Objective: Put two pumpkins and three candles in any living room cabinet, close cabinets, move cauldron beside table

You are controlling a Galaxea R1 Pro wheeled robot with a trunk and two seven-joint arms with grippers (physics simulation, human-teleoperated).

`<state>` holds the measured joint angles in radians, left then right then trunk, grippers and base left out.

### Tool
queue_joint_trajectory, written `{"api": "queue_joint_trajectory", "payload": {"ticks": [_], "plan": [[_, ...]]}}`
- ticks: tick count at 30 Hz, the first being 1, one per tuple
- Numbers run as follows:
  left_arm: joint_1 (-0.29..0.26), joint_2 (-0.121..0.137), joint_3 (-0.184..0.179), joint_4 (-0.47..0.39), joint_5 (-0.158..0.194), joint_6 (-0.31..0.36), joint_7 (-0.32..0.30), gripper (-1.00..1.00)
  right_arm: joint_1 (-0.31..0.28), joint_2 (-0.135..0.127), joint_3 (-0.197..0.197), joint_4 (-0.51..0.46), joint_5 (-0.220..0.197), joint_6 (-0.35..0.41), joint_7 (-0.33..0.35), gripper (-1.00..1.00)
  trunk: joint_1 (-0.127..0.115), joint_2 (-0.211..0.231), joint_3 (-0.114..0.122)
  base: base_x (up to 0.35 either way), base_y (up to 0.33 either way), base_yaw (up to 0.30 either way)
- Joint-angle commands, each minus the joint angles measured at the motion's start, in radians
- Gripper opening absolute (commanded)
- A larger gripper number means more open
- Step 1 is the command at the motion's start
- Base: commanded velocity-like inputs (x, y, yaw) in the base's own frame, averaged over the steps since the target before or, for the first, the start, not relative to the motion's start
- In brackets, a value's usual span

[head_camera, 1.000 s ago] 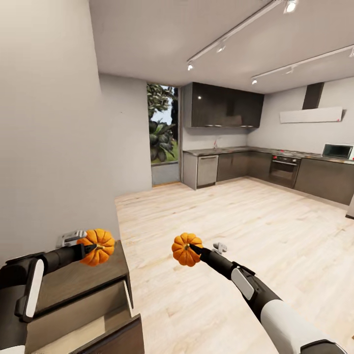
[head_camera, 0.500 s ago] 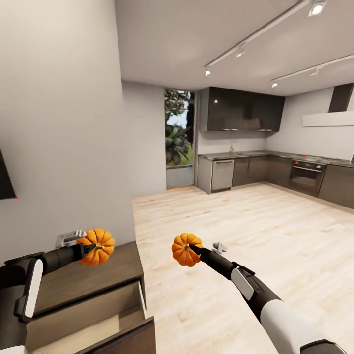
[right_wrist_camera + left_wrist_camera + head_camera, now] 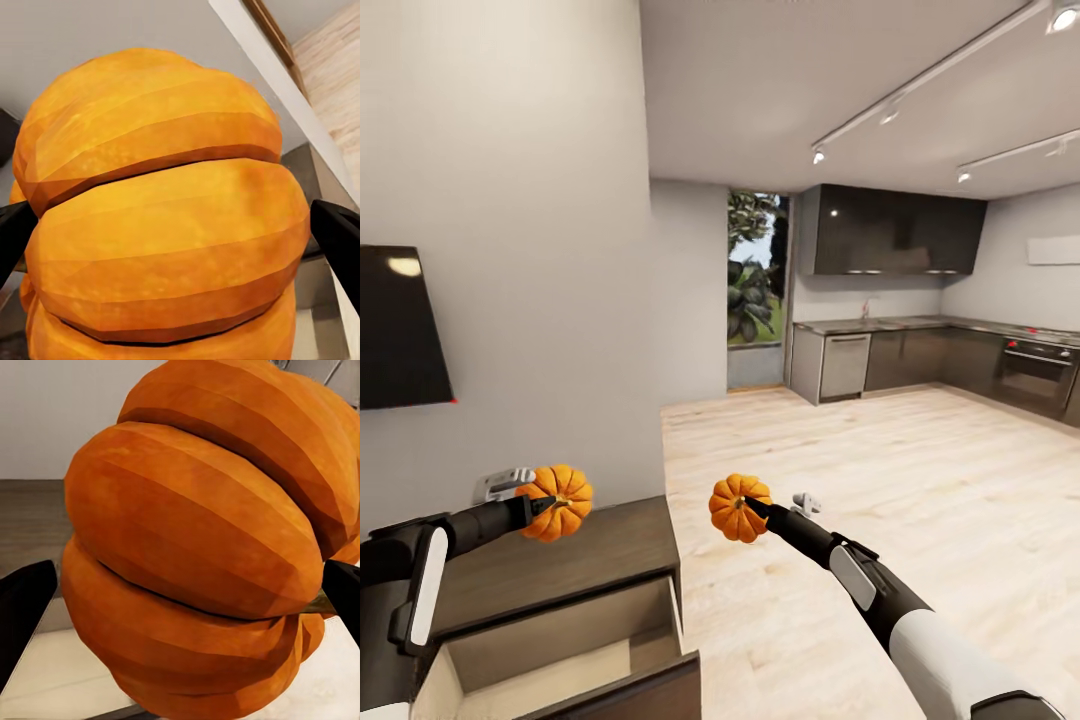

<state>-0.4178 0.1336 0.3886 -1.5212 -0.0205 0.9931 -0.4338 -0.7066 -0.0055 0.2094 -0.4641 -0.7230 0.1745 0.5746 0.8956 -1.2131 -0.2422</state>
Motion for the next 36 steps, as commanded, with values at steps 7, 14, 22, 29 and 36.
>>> {"api": "queue_joint_trajectory", "payload": {"ticks": [7,14,22,29,36], "plan": [[-0.001,0.0,0.001,-0.001,-0.003,0.005,-0.005,-1.0,0.0,-0.001,0.002,-0.001,-0.007,0.008,-0.002,-1.0,-0.027,0.048,0.029,0.0,0.0,0.217],[-0.001,-0.003,0.0,-0.001,-0.005,0.005,-0.005,-1.0,-0.001,-0.001,0.003,-0.001,-0.007,0.008,-0.003,-1.0,-0.054,0.097,0.059,0.0,0.0,0.217],[-0.001,-0.008,-0.006,0.001,-0.002,0.006,-0.005,-1.0,-0.001,-0.002,0.003,0.001,-0.001,0.01,-0.029,-1.0,-0.084,0.153,0.094,0.0,0.0,0.217],[0.003,-0.008,-0.011,0.001,-0.011,0.008,-0.004,-1.0,-0.001,-0.001,0.003,0.0,0.082,0.011,-0.147,-1.0,-0.111,0.202,0.124,0.0,0.0,0.217],[0.011,-0.014,-0.022,0.066,-0.043,0.006,-0.004,-1.0,-0.001,0.002,0.044,-0.001,0.12,0.013,-0.214,-1.0,-0.138,0.251,0.154,0.0,0.0,0.217]]}}
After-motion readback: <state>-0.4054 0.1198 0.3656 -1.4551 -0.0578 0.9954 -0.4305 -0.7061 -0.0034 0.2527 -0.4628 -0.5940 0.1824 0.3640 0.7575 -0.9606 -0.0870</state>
